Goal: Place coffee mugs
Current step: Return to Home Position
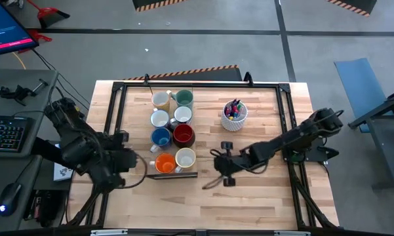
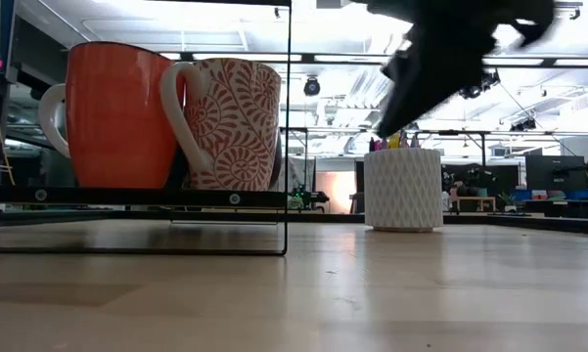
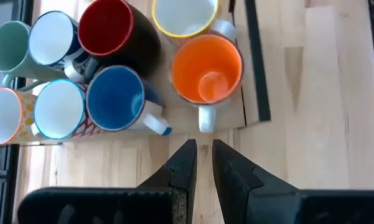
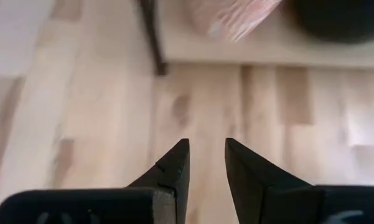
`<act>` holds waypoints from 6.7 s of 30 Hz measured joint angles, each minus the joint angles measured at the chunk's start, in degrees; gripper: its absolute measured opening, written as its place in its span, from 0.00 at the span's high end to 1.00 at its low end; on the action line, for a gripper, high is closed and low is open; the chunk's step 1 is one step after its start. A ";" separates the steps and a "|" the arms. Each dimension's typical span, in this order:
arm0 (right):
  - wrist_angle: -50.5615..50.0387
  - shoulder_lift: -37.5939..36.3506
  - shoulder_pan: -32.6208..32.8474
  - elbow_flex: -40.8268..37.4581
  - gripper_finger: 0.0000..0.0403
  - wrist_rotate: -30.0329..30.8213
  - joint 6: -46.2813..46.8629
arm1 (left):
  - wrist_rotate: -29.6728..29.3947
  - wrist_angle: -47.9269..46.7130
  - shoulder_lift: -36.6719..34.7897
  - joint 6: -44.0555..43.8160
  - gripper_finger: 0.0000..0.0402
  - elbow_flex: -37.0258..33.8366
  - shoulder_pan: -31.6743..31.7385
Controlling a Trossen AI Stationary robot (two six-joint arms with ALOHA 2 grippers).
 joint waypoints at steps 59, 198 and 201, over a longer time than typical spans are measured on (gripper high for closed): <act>32.44 -64.64 -11.91 -53.53 0.80 -13.86 -13.76 | 7.10 13.72 -1.47 -9.00 0.90 -2.22 -4.23; 26.08 -92.90 -15.19 -61.51 0.80 -15.98 -7.22 | 9.83 124.41 -18.47 44.29 0.90 -56.12 7.70; 26.08 -92.90 -15.17 -61.51 0.80 -15.98 -7.23 | 12.91 124.79 -23.66 42.28 0.90 -61.17 11.05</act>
